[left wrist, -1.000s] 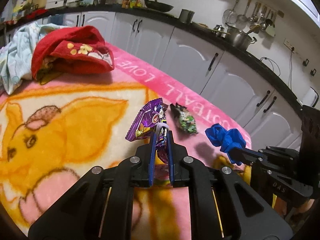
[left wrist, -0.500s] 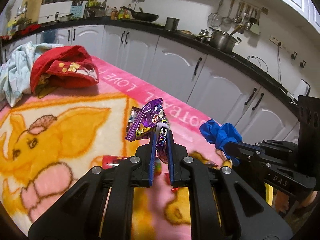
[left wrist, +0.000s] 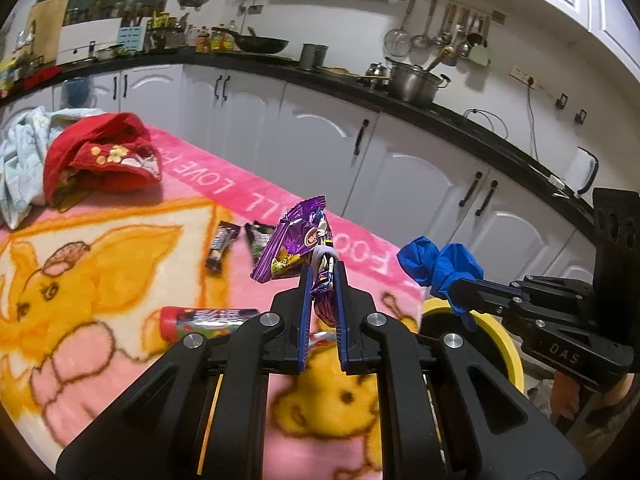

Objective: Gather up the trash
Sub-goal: 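Carry the purple wrapper and blue glove over the yellow bin, then open both tools above the yellow bin to drop the items, then move both tools back over the remaining items on the blanket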

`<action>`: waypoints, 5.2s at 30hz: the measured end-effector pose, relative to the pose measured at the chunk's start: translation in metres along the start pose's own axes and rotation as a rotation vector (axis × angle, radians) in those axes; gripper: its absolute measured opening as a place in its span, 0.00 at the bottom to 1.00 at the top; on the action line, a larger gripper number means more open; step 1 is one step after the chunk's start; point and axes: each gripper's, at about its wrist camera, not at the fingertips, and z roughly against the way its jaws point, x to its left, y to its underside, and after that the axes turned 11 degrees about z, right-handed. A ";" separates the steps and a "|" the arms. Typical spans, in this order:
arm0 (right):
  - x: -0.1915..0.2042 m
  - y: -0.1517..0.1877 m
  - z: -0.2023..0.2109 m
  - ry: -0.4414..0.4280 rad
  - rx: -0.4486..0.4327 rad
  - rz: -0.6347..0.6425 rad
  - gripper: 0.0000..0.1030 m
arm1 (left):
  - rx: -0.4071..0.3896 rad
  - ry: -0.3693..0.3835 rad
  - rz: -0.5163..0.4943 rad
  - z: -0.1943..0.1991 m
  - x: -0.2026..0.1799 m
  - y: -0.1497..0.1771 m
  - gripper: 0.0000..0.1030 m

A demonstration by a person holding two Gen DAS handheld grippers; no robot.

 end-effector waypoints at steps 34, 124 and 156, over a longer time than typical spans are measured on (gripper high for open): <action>-0.055 0.065 0.076 0.164 -0.018 -0.138 0.02 | 0.093 0.121 -0.171 -0.017 -0.091 0.051 0.06; -0.019 0.038 0.057 0.125 -0.004 -0.129 0.59 | -0.032 -0.089 0.049 0.025 0.024 0.043 0.89; -0.009 -0.041 -0.064 0.063 0.057 -0.022 0.59 | 0.108 -0.033 0.402 -0.010 0.108 0.035 0.67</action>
